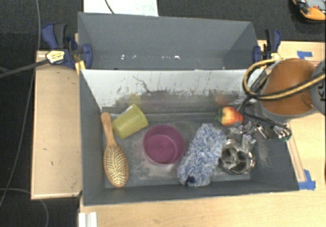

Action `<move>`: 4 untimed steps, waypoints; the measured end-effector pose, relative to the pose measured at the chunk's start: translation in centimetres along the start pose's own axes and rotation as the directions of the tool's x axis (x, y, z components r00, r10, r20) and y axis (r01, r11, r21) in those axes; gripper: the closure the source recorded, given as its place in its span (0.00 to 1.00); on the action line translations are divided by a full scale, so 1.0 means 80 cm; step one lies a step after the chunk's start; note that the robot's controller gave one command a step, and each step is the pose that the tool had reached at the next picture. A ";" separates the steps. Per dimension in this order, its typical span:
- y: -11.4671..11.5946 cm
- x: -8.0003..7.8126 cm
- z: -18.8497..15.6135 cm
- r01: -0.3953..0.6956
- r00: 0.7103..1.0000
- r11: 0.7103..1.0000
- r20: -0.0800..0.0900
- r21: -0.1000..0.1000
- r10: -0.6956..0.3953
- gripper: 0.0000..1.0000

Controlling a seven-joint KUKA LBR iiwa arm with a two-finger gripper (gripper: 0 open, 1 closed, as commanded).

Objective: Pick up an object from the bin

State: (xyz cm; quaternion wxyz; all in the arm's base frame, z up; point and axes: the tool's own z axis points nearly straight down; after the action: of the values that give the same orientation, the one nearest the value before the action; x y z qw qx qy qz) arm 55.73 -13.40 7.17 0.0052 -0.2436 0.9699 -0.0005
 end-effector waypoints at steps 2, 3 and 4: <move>0.005 0.019 -0.003 -0.014 1.000 1.000 0.004 -0.002 0.014 1.00; 0.016 0.045 0.000 0.447 0.895 0.895 0.010 -0.001 -0.447 1.00; 0.045 0.044 0.001 0.662 0.749 0.749 0.009 0.000 -0.662 1.00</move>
Offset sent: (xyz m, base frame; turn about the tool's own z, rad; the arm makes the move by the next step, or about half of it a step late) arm 0.0000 0.0000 0.0000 0.0000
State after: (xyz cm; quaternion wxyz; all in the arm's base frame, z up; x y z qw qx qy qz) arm 50.92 -11.86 7.04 0.0083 -0.5710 0.8209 0.0000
